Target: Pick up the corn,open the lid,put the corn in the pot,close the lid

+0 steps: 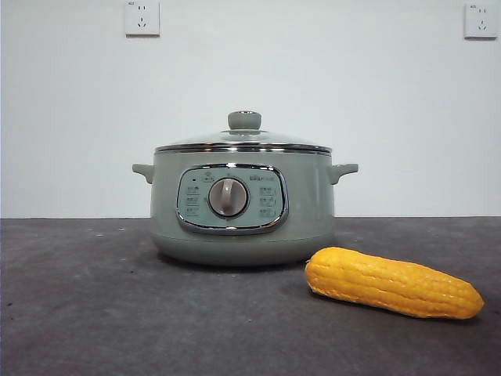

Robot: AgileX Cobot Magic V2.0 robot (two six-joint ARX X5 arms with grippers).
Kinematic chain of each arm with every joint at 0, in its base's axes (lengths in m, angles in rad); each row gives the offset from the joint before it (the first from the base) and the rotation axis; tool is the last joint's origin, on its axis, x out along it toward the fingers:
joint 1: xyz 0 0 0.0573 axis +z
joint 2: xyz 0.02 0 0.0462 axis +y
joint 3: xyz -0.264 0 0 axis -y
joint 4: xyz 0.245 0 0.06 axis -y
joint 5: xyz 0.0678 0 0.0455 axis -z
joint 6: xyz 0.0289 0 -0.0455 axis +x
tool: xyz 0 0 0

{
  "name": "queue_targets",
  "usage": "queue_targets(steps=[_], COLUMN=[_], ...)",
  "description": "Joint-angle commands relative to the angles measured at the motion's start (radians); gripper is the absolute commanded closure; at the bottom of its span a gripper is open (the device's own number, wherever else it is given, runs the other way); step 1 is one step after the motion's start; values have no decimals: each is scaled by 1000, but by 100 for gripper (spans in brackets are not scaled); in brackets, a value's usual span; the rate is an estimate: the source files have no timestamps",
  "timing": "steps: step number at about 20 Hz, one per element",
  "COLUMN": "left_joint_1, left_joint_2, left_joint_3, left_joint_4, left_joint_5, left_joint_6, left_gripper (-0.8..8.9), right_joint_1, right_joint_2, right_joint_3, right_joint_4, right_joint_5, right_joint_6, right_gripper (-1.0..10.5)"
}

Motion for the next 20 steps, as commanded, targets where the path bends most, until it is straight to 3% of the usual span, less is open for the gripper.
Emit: queue_targets(steps=[1, 6, 8, 13, 20], left_joint_1=[3, 3, 3, 3, 3], left_joint_2=[0, 0, 1, 53, 249], left_joint_3=[-9, -8, 1, 66, 266], left_joint_4=[21, 26, 18, 10, -72], left_joint_5=[66, 79, 89, 135, 264], left_joint_6=[-89, -157, -211, -359, -422], left_gripper=[816, 817, 818, 818, 818], right_joint_1=[0, 0, 0, 0, 0], right_joint_2=[-2, -2, -1, 1, 64], right_joint_3=[-11, -10, -2, 45, 179], right_joint_4=[15, 24, 23, 21, 5], right_joint_5=[-6, -34, -97, -284, -377], right_joint_6=[89, 215, 283, 548, 711], right_gripper=[963, 963, 963, 963, 963])
